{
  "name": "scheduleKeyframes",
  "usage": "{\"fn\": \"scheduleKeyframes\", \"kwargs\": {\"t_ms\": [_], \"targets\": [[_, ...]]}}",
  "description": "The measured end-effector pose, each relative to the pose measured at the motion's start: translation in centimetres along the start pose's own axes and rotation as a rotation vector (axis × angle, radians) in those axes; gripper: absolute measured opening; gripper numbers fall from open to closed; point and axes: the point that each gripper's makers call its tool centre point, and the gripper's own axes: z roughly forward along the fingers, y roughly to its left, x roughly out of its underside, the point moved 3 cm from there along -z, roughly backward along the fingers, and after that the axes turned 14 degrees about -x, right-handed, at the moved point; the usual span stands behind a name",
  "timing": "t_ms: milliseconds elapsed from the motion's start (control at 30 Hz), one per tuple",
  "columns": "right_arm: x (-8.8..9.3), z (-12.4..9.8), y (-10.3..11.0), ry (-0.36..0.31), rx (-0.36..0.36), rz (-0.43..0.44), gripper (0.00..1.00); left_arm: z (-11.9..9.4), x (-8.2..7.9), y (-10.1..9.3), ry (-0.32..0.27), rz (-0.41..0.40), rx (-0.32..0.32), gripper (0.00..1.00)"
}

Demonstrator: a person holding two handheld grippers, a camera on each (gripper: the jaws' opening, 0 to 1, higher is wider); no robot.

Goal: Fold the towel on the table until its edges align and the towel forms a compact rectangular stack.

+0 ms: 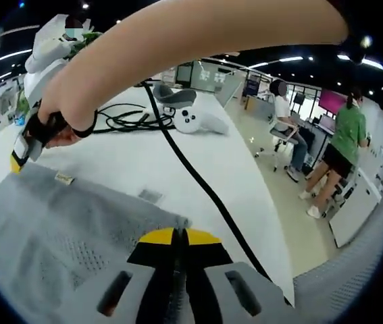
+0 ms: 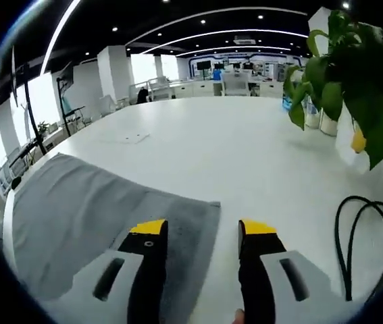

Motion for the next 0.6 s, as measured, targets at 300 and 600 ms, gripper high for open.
{"fn": "scheduleKeyframes", "kwargs": {"t_ms": [300,600], "targets": [[0.03,0.46,0.46,0.002,0.009,-0.020,0.13,0.03,0.05,0.06,0.005,-0.067,0.013,0.04],[-0.14,0.27,0.30,0.010,0.024,-0.036,0.00,-0.09,0.03,0.01,0.025,-0.112,-0.003,0.04]]}}
